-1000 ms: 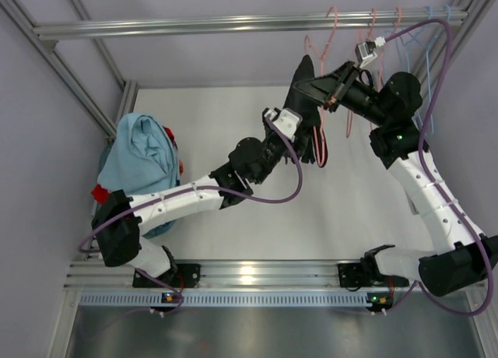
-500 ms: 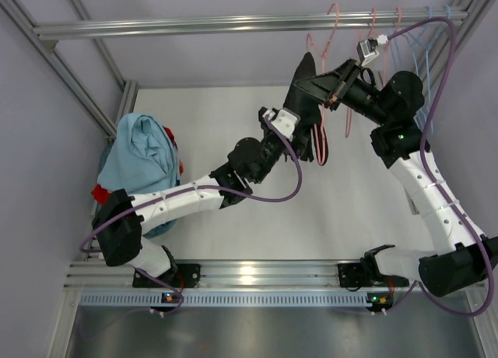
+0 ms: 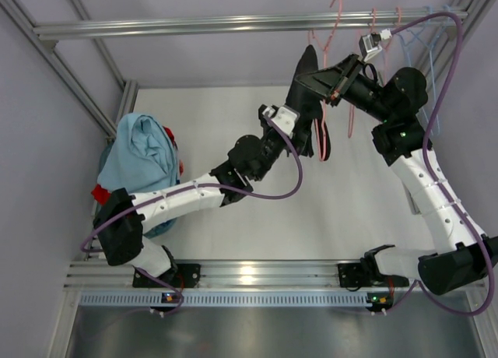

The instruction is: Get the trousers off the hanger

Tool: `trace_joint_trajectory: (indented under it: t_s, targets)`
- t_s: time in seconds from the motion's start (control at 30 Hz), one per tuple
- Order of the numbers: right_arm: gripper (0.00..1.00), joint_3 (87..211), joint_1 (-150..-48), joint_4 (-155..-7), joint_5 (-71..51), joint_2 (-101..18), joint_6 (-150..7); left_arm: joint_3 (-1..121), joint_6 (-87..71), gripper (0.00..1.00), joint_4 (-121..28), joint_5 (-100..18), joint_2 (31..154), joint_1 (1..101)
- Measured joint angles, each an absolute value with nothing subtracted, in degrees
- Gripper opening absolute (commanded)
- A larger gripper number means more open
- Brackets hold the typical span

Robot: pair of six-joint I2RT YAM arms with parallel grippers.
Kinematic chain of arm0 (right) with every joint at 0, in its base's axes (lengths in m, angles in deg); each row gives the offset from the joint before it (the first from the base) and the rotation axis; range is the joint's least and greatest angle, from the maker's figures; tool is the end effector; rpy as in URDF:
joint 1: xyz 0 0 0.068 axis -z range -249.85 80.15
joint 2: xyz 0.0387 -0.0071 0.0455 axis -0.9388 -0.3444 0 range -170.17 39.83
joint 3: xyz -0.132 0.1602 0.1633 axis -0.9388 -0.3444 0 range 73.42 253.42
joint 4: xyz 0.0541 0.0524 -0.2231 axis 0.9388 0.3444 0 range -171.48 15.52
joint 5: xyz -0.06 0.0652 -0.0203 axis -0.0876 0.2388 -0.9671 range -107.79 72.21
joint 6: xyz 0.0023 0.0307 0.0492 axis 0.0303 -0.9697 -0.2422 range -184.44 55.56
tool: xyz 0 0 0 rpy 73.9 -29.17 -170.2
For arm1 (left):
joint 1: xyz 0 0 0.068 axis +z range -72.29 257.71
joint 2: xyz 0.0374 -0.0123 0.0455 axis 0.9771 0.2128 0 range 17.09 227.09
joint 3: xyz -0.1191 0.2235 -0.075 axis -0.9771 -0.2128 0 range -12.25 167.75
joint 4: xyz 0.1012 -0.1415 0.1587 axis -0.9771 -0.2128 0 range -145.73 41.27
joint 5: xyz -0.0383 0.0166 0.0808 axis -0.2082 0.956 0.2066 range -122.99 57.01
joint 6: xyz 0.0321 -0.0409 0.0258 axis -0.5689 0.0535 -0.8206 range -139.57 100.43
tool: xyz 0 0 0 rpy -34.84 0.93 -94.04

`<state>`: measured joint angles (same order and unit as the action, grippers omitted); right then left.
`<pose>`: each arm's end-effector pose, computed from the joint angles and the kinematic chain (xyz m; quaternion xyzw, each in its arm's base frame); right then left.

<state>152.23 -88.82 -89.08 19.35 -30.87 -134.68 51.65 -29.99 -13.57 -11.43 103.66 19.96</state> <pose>0.2237 0.1036 0.4732 0.0188 0.6259 0.6675 0.4029 0.1933 -0.2778 0.3643 0.2238 0.5911 -0.2003 0.7486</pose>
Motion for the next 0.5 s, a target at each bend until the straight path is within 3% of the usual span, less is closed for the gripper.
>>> trace_joint_trajectory:
  t_s: [0.17, 0.27, 0.4, 0.5]
  targets:
    - [0.00, 152.14, -88.82, -89.12, 19.33, -30.87, -135.05, 55.89, -29.44, 0.79, -13.62, -11.54, 104.66, 20.35]
    - [0.00, 152.14, -88.82, -89.21, 19.31, -30.87, -135.42, 57.44, -28.96, 0.72, -13.62, -11.67, 105.14, 20.35]
    - [0.00, 152.14, -88.82, -89.17, 19.29, -30.84, -135.53, 57.74, -28.22, 0.59, -14.10, -11.71, 106.02, 20.31]
    - [0.00, 152.05, -88.82, -89.14, 19.24, -30.84, -135.58, 57.74, -27.54, 0.41, -14.91, -11.76, 106.19, 20.31]
